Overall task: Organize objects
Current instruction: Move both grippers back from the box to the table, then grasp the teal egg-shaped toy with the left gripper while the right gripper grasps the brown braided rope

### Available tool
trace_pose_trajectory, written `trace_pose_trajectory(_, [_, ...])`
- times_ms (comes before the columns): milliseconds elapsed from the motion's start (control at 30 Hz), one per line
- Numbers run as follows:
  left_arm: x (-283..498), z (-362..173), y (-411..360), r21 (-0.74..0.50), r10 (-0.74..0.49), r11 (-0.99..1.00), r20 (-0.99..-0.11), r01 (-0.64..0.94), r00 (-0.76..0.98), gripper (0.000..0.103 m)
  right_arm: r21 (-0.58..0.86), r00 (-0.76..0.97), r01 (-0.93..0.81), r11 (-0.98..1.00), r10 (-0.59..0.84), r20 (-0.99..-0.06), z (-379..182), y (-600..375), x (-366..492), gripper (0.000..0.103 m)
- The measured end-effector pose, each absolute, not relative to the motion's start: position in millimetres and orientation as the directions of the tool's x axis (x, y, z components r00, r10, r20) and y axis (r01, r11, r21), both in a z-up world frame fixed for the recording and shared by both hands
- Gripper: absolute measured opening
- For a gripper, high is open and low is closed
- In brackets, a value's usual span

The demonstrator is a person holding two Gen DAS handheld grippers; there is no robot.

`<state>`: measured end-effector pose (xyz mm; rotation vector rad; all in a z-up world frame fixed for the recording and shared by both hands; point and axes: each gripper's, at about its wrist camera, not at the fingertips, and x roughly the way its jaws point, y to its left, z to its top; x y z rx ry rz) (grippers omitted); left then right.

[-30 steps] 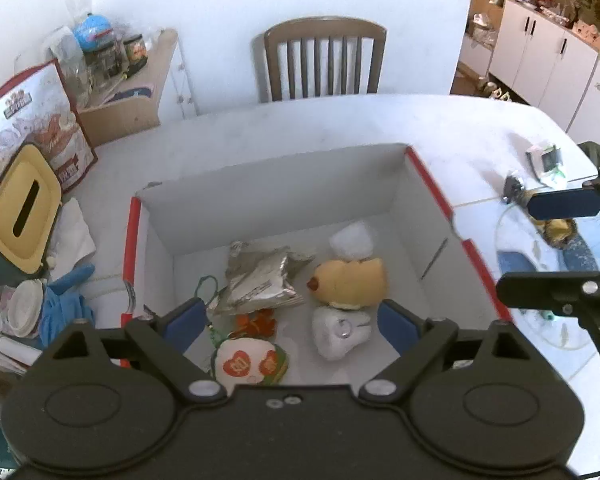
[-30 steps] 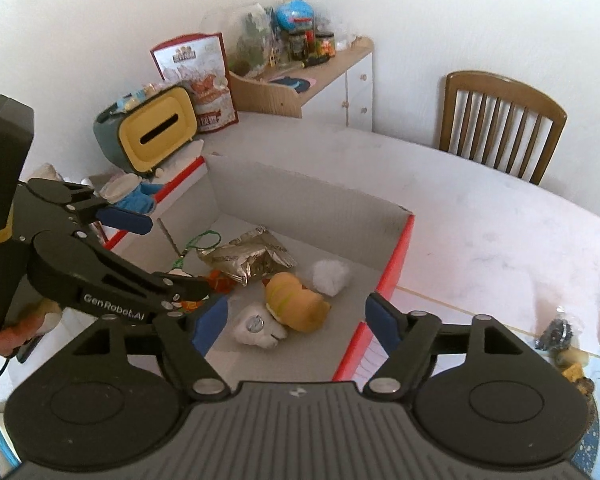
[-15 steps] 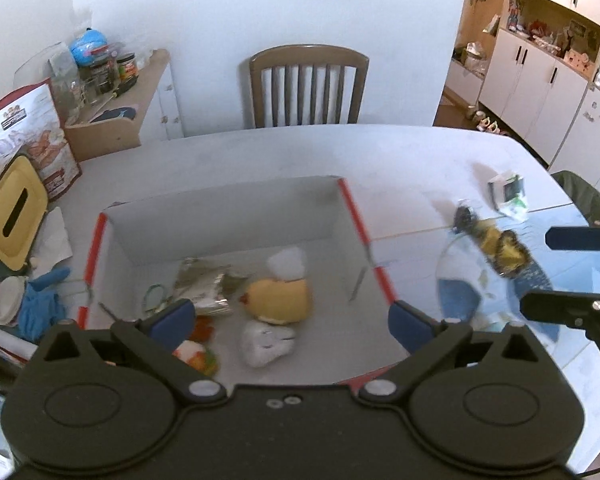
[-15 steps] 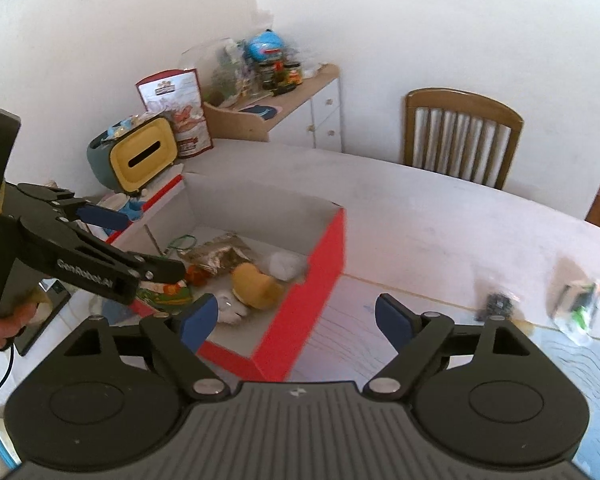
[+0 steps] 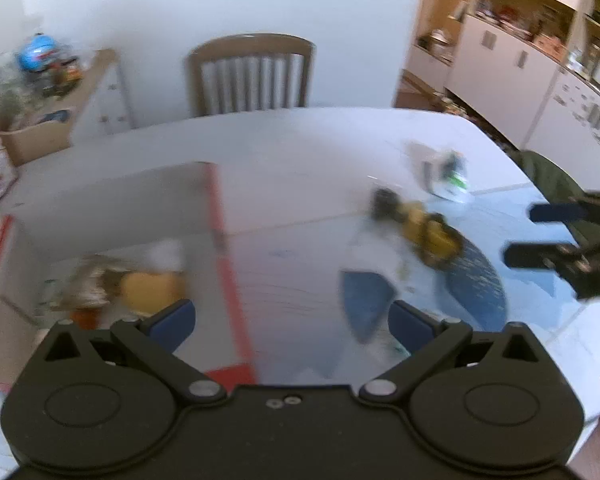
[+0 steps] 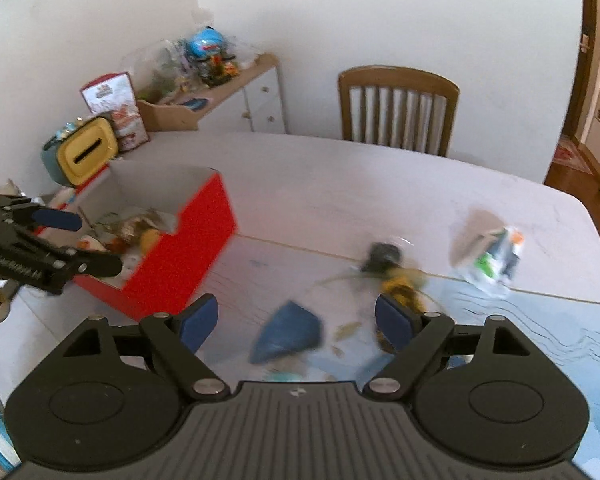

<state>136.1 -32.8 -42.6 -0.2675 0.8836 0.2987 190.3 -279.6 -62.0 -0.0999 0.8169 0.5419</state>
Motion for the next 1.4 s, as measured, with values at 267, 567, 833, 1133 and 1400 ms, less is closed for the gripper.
trace_pose_trajectory(267, [166, -74, -78, -0.111, 0.095, 0.942, -0.815, -0.315, 0.571, 0.103, 0.118, 0.537, -0.463, 0.878, 0.384, -0.751, -93, -325, 218, 0.086])
trace_pose_trajectory(567, [188, -111, -94, -0.115, 0.097, 0.931, -0.838, -0.348, 0.537, 0.102, 0.121, 0.509, -0.472, 0.873, 0.381, -0.772, -121, -338, 249, 0.086])
trace_pose_trajectory(833, [201, -138, -108, -0.097, 0.097, 0.935, -0.855, -0.341, 0.51, 0.102, 0.11, 0.48, -0.51, 0.853, 0.388, -0.787, -140, -333, 271, 0.086])
trace_pose_trajectory(1133, [213, -154, -122, -0.062, 0.129, 0.937, -0.852, -0.343, 0.508, 0.093, 0.125, 0.444, -0.535, 0.836, 0.404, -0.799, -159, -326, 293, 0.081])
trace_pose_trajectory(1400, [215, -165, -129, -0.014, 0.171, 0.936, -0.854, -0.351, 0.491, 0.077, 0.121, 0.417, -0.567, 0.815, 0.41, -0.811, -170, -313, 310, 0.06])
